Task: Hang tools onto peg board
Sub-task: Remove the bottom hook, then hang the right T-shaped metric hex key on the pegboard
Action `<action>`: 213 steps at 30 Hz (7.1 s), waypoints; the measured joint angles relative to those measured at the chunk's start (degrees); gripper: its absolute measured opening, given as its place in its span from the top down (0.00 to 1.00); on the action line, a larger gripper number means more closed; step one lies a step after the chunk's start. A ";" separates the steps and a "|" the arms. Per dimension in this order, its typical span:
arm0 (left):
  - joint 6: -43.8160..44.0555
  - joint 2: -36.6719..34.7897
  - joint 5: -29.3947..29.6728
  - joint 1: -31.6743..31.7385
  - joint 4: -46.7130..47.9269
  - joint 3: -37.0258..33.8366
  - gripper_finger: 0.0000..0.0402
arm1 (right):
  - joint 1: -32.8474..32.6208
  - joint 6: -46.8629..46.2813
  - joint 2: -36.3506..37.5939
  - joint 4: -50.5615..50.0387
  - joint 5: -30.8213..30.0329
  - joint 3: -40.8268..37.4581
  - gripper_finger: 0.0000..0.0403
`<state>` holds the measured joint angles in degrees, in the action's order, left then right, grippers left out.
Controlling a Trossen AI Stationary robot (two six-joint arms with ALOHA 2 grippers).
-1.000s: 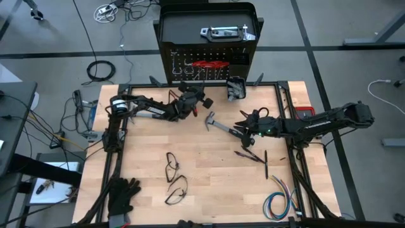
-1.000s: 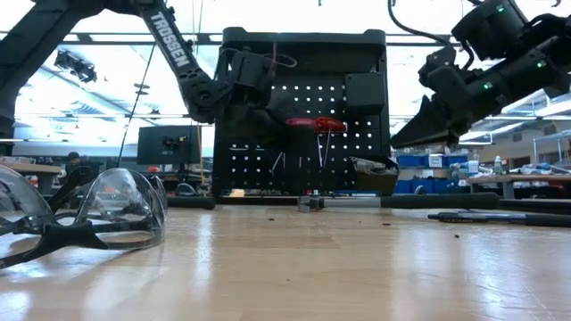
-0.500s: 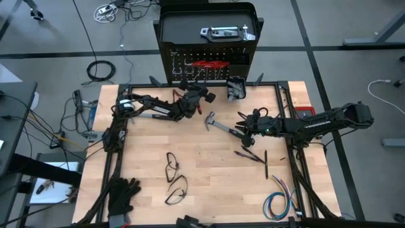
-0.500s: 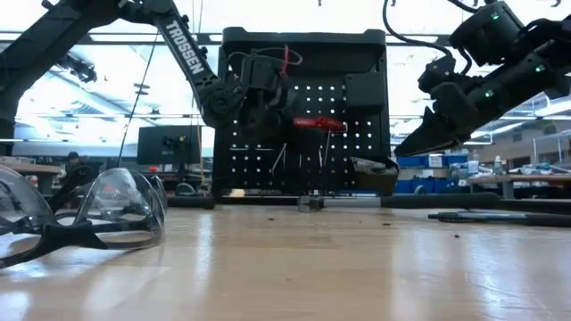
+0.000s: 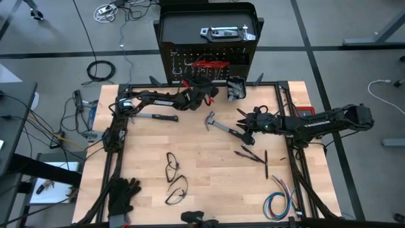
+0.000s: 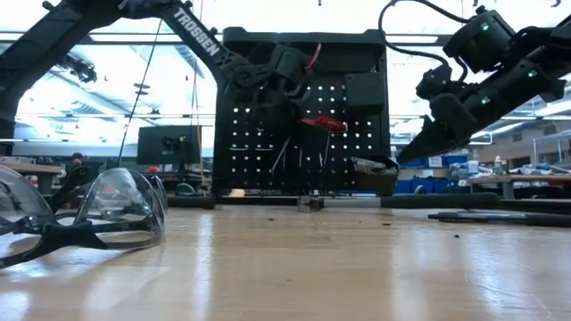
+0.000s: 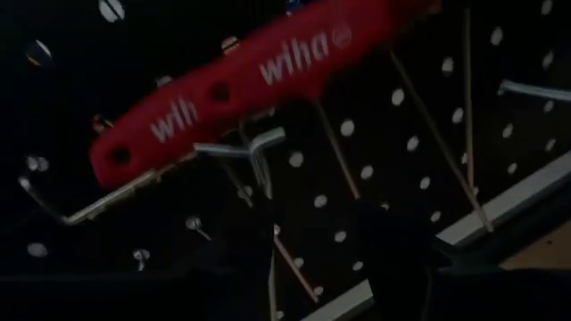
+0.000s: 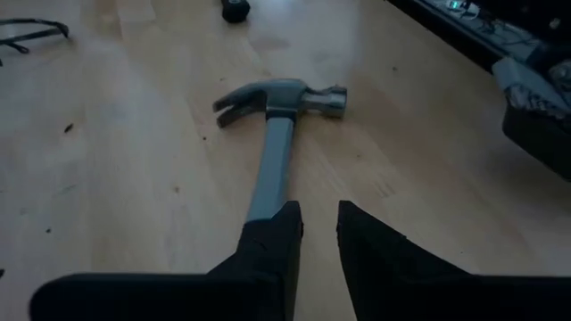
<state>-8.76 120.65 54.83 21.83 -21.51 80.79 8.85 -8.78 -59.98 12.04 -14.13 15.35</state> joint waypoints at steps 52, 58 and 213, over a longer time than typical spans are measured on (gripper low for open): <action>0.78 -3.21 -1.29 0.81 7.35 -0.43 0.99 | 0.36 -1.77 0.00 -2.78 3.35 0.00 0.81; 3.15 -3.57 -0.39 -0.49 9.31 -0.46 0.99 | 0.34 -2.02 0.00 -2.73 3.80 0.00 0.82; 9.79 -6.94 -33.54 -5.50 37.63 3.73 1.00 | -2.89 -8.62 0.56 -3.22 14.26 0.44 0.87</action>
<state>1.03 113.71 21.28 16.34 16.12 84.52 5.96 -17.40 -59.43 8.81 0.12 15.79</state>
